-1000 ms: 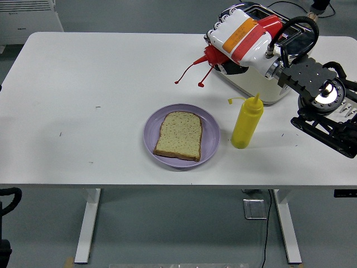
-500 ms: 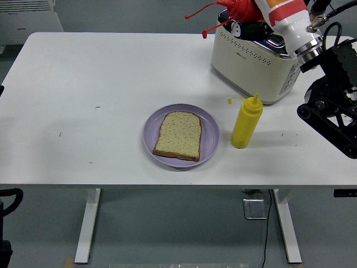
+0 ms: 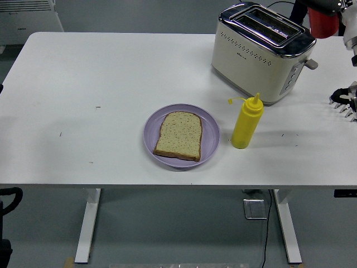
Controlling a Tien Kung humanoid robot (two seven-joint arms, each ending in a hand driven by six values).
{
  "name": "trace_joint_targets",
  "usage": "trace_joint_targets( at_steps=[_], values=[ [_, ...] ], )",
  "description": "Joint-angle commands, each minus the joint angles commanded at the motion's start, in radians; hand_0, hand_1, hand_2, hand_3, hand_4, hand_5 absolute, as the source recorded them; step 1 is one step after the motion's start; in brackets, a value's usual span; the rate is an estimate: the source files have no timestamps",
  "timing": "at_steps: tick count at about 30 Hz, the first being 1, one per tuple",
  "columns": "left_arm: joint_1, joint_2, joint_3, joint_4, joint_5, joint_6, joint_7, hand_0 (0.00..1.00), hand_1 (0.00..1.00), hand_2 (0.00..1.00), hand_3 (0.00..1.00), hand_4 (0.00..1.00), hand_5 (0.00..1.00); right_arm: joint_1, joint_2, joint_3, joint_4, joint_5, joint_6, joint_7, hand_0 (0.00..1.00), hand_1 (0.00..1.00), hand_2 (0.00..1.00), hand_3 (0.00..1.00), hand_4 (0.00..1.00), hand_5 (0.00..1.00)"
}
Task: Pick up the cup,pour liquid into bread,place the cup on the desk
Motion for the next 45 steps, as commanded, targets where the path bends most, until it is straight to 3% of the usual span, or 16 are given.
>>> trace_joint_targets(
  at_steps=[8,15,23,33,45],
  values=[
    [0.000,0.000,-0.001,0.000,0.000,0.000,0.000,0.719,0.745,0.758,0.682,0.669,0.998,-0.105,-0.023,0.115,0.033,0.295,0.001,0.026,0.030,0.083,0.236,0.324,0.811,0.274],
    [-0.001,0.001,0.000,0.000,0.001,0.001,0.000,0.719,0.745,0.758,0.682,0.669,0.998,-0.183,-0.052,0.158,0.035,0.207,-0.011,0.021,0.048,0.092,0.237,0.325,0.809,0.281],
    [-0.003,0.001,0.006,0.001,0.001,0.001,0.000,0.719,0.745,0.758,0.682,0.669,0.998,-0.272,-0.051,0.183,0.039,0.234,-0.036,0.105,0.055,0.097,0.239,0.324,0.808,0.289],
    [0.001,0.001,0.008,0.000,0.000,0.001,-0.001,0.720,0.745,0.758,0.682,0.668,0.998,-0.395,-0.016,0.213,0.019,0.292,-0.092,0.246,0.095,0.113,0.243,0.325,0.804,0.296],
    [0.002,0.001,0.017,0.002,0.001,0.001,-0.001,0.720,0.744,0.758,0.682,0.668,0.998,-0.464,0.036,0.131,-0.086,0.331,-0.138,0.368,0.132,0.131,0.247,0.324,0.798,0.301]
  ],
)
